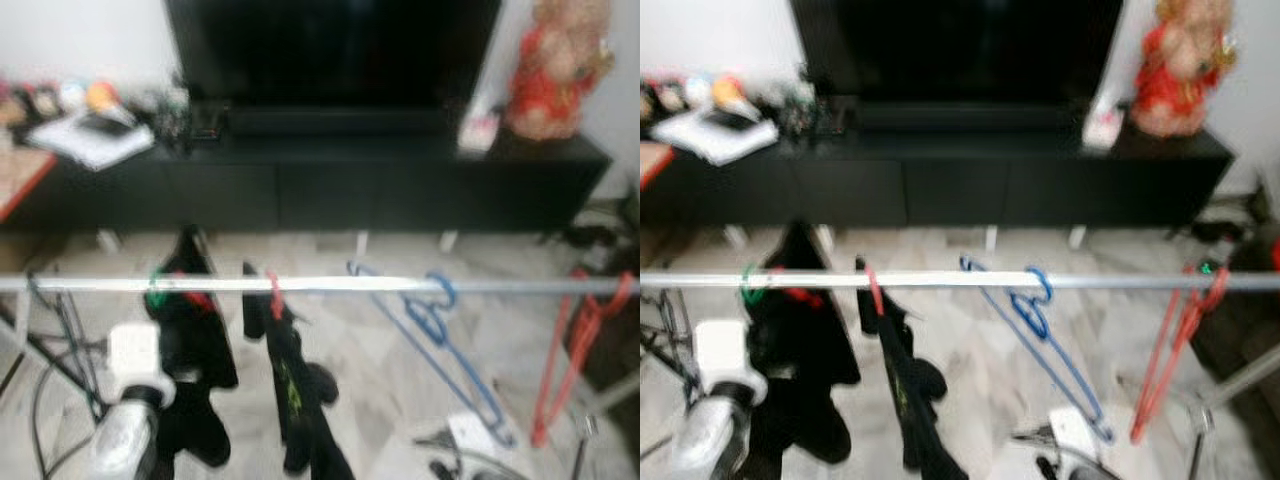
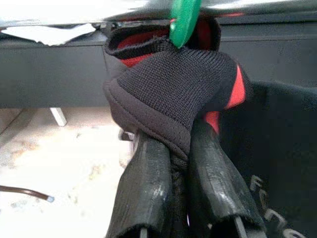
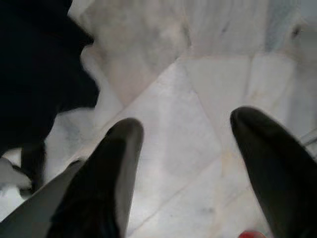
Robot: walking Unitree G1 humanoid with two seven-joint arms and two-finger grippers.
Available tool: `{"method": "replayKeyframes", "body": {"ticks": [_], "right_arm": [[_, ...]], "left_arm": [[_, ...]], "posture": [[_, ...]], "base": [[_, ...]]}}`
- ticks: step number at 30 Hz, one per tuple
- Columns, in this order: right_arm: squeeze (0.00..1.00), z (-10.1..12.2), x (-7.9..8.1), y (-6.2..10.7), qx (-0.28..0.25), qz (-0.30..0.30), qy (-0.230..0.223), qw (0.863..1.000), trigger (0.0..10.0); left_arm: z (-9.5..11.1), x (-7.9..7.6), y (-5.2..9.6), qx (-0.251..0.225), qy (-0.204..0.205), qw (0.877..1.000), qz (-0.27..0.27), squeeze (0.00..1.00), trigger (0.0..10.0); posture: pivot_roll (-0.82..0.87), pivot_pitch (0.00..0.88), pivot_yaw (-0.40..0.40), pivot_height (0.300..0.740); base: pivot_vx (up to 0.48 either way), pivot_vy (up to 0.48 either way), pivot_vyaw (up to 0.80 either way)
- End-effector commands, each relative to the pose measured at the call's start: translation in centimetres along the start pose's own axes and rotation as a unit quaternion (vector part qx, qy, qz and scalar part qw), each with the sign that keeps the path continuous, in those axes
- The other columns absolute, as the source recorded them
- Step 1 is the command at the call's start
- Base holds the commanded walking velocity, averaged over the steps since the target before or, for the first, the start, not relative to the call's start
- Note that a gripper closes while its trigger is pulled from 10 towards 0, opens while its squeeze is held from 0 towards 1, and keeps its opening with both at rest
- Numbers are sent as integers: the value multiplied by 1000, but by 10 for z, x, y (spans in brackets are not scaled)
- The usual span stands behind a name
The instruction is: Hang hanger
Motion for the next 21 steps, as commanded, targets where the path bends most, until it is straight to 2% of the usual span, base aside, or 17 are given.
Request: {"method": "replayKeyframes", "body": {"ticks": [1,7,13,21], "right_arm": [[0,7,12,-2,-9,13,1,1000,10000],[0,7,12,-2,-9,15,3,1000,10000],[0,7,12,-2,-9,15,3,1000,10000],[0,7,14,-2,-9,16,1,1000,10000]], "left_arm": [[13,9,2,-19,-18,1000,2,0,10000],[8,6,7,3,-24,999,-25,0,10000],[3,5,3,19,-24,999,-38,0,10000],[3,7,-16,29,-37,998,-34,0,10000]], "posture": [[-14,0,-19,740],[-10,2,-17,740],[-14,3,-15,740],[-19,5,-5,740]], "base": [[0,0,0],[0,0,0],[0,0,0],[0,0,0]]}}
Point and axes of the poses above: a point about 5 cm out from each wrist's last joint towards the gripper, its own y axis pointing back from the gripper into the wrist, its own z axis along the axis of the wrist's last joint, x = y × z, the point moved 6 cm from there along -y, pointing out of the wrist towards the gripper, and after that the axes turned 2 degrees about y, right-handed, at the moved point
